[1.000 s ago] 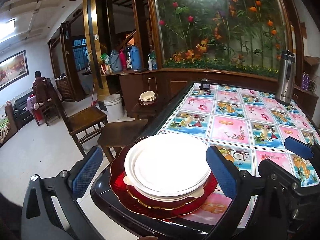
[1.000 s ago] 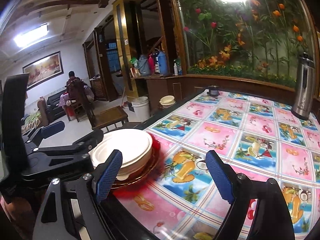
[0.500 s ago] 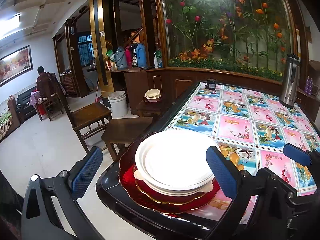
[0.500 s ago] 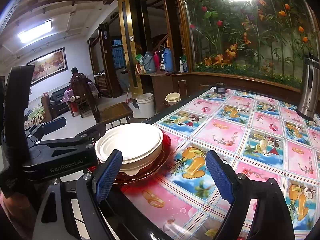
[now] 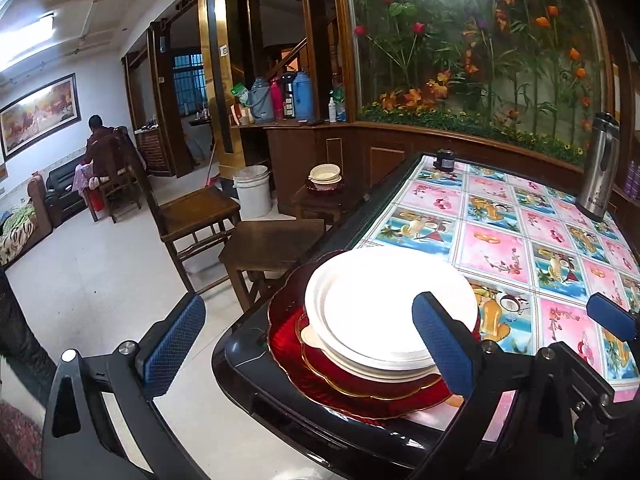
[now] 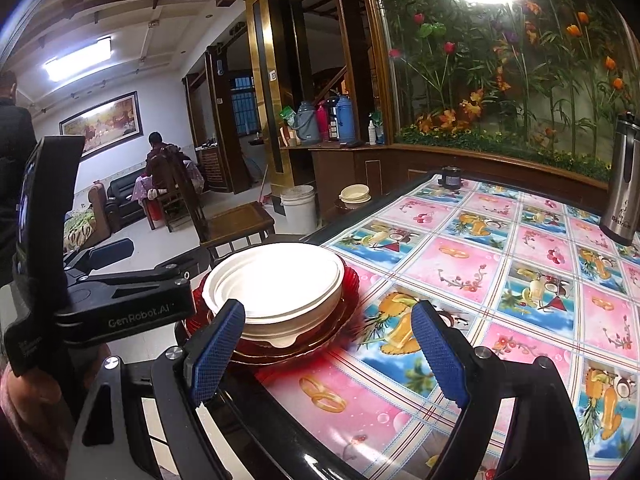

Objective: Organize plates and bowls

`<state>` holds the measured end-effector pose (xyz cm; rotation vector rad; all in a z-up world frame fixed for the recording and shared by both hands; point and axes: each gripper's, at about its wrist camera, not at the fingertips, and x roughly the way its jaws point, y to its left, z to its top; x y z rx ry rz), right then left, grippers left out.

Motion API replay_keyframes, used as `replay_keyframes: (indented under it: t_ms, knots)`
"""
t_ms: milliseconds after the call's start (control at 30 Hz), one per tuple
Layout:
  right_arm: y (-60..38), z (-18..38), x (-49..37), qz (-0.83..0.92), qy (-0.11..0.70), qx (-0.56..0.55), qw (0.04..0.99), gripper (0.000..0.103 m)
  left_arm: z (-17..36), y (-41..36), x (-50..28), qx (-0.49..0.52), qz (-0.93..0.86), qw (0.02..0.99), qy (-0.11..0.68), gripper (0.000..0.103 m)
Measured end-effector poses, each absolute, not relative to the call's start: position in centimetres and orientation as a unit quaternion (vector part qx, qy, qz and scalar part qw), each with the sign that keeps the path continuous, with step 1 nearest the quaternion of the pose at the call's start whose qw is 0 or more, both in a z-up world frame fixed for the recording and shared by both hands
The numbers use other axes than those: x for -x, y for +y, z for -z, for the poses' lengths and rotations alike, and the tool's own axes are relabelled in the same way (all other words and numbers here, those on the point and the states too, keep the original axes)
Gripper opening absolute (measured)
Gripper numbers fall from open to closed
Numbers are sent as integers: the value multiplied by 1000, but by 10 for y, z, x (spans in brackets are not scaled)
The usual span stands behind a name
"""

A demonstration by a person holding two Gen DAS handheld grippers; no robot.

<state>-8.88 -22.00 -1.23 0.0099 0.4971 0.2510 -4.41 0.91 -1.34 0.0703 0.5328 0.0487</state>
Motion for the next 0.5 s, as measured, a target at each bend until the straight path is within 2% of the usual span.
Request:
replay_keyframes:
  t_ms: [500]
  knots:
    - [-221, 17, 88, -124, 253, -20, 959, 87, 19, 3, 40, -43, -20, 961, 271, 103]
